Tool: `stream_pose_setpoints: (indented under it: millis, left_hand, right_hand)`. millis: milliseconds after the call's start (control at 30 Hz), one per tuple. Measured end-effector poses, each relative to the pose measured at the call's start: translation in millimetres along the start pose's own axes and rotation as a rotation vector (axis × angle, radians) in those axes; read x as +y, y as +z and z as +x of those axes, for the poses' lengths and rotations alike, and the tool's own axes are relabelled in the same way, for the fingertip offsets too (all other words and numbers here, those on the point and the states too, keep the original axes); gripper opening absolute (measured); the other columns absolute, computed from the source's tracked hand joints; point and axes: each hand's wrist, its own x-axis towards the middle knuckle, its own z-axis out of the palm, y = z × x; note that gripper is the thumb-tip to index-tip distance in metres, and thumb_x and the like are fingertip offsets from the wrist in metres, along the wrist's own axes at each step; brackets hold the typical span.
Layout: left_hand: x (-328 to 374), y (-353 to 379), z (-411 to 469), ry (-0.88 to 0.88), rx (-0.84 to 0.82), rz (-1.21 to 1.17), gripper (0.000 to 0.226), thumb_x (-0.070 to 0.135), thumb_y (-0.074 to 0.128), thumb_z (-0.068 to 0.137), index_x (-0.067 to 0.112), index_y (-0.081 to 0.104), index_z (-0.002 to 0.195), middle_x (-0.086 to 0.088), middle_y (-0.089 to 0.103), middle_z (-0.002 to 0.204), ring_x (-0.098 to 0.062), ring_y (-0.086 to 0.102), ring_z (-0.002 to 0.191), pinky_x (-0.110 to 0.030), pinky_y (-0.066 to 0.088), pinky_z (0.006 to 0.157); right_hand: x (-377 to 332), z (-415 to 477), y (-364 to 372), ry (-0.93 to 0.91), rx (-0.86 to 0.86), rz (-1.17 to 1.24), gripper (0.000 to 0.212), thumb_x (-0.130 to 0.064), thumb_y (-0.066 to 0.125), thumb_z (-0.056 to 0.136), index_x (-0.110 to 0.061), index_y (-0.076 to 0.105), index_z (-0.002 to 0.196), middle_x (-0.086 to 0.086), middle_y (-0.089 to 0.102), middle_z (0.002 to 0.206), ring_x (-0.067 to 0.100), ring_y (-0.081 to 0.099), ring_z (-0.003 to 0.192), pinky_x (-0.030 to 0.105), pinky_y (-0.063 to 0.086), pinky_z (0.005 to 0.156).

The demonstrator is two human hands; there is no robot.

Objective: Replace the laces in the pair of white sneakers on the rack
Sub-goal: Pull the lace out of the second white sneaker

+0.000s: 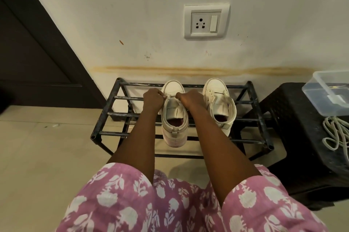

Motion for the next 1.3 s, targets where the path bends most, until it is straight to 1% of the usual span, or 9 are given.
stream_pose_setpoints:
  millis: [233, 333, 433, 633, 833, 933, 1033, 1200, 1300]
  left_hand:
    - [1.8, 2.1, 3.2, -0.151, 0.168, -0.175, 0.026, 0.008, 0.045, 0.092, 0.0, 0.063, 0.108, -0.015, 0.063, 0.116, -0.028, 0.056, 0.111, -0.027, 0.037, 0.081]
    - [1.1, -8.5, 8.8, -0.253, 0.289, -0.331, 0.03, 0.011, 0.042, 0.096, -0.002, 0.059, 0.117, -0.018, 0.061, 0.12, -0.031, 0.056, 0.113, -0.034, 0.043, 0.094]
    - [3.2, -26.2, 14.0, -0.37, 0.508, -0.574, 0.031, 0.012, 0.041, 0.097, -0.003, 0.056, 0.12, -0.017, 0.06, 0.122, -0.029, 0.057, 0.114, -0.033, 0.044, 0.095]
    - [13.2, -57.0, 9.0, -0.347, 0.948, -0.74, 0.023, 0.003, 0.042, 0.093, -0.003, 0.061, 0.105, -0.018, 0.064, 0.108, -0.027, 0.06, 0.1, -0.022, 0.041, 0.076]
    - [18.4, -79.2, 9.6, -0.304, 1.199, -0.902, 0.019, -0.001, 0.045, 0.091, -0.004, 0.062, 0.098, -0.018, 0.061, 0.107, -0.026, 0.059, 0.098, -0.013, 0.039, 0.071]
    - [19.4, -67.4, 8.8, -0.228, 1.003, -0.787, 0.022, -0.003, 0.045, 0.089, -0.001, 0.06, 0.105, -0.018, 0.06, 0.111, -0.026, 0.057, 0.104, -0.011, 0.034, 0.071]
    - [13.2, -43.6, 7.5, -0.162, 0.663, -0.556, 0.036, -0.002, 0.045, 0.086, 0.01, 0.056, 0.119, -0.017, 0.053, 0.12, -0.027, 0.051, 0.111, -0.022, 0.036, 0.08]
    - [9.6, -15.3, 6.9, 0.078, 0.175, -0.156, 0.026, 0.015, 0.058, 0.086, 0.01, 0.069, 0.109, -0.015, 0.065, 0.116, -0.027, 0.056, 0.112, -0.028, 0.038, 0.094]
    - [5.7, -1.6, 3.7, 0.121, -0.003, 0.047, 0.027, 0.024, 0.06, 0.089, 0.009, 0.071, 0.109, -0.009, 0.067, 0.117, -0.022, 0.057, 0.115, -0.027, 0.036, 0.092]
  right_hand:
    - [-0.7, -2.8, 1.2, 0.012, 0.018, 0.006, 0.044, -0.037, 0.062, 0.083, -0.004, 0.059, 0.111, 0.014, 0.061, 0.115, 0.031, 0.06, 0.102, 0.03, 0.039, 0.069]
    - [0.4, -2.9, -0.5, 0.014, 0.033, 0.01, 0.042, -0.037, 0.064, 0.082, -0.005, 0.058, 0.109, 0.014, 0.061, 0.114, 0.03, 0.06, 0.101, 0.029, 0.038, 0.068]
    - [0.1, -2.3, -0.2, 0.012, 0.03, 0.013, 0.04, -0.036, 0.065, 0.081, -0.005, 0.059, 0.107, 0.013, 0.062, 0.112, 0.029, 0.061, 0.099, 0.029, 0.038, 0.067]
    - [-1.9, -3.4, 2.3, 0.021, 0.033, 0.006, 0.041, -0.035, 0.066, 0.081, -0.006, 0.058, 0.109, 0.013, 0.062, 0.113, 0.029, 0.06, 0.1, 0.029, 0.039, 0.068]
    - [-1.8, -4.0, 2.8, 0.018, 0.039, 0.008, 0.038, -0.034, 0.066, 0.081, -0.006, 0.058, 0.106, 0.012, 0.062, 0.111, 0.029, 0.06, 0.098, 0.029, 0.038, 0.067]
    - [-1.7, -3.2, 2.5, 0.023, 0.042, 0.006, 0.039, -0.034, 0.065, 0.082, -0.006, 0.059, 0.107, 0.013, 0.063, 0.112, 0.03, 0.061, 0.1, 0.03, 0.04, 0.069]
    - [-1.1, -1.5, 3.1, 0.027, 0.041, 0.009, 0.04, -0.035, 0.066, 0.082, -0.006, 0.059, 0.108, 0.013, 0.063, 0.112, 0.03, 0.061, 0.101, 0.03, 0.042, 0.071]
    - [-0.8, -1.7, 4.0, 0.025, 0.052, 0.008, 0.04, -0.036, 0.065, 0.082, -0.006, 0.059, 0.108, 0.013, 0.063, 0.112, 0.03, 0.06, 0.101, 0.03, 0.041, 0.07]
    - [-0.6, -1.9, 3.8, 0.03, 0.057, 0.014, 0.039, -0.034, 0.066, 0.082, -0.006, 0.058, 0.107, 0.013, 0.062, 0.112, 0.03, 0.06, 0.101, 0.03, 0.04, 0.069]
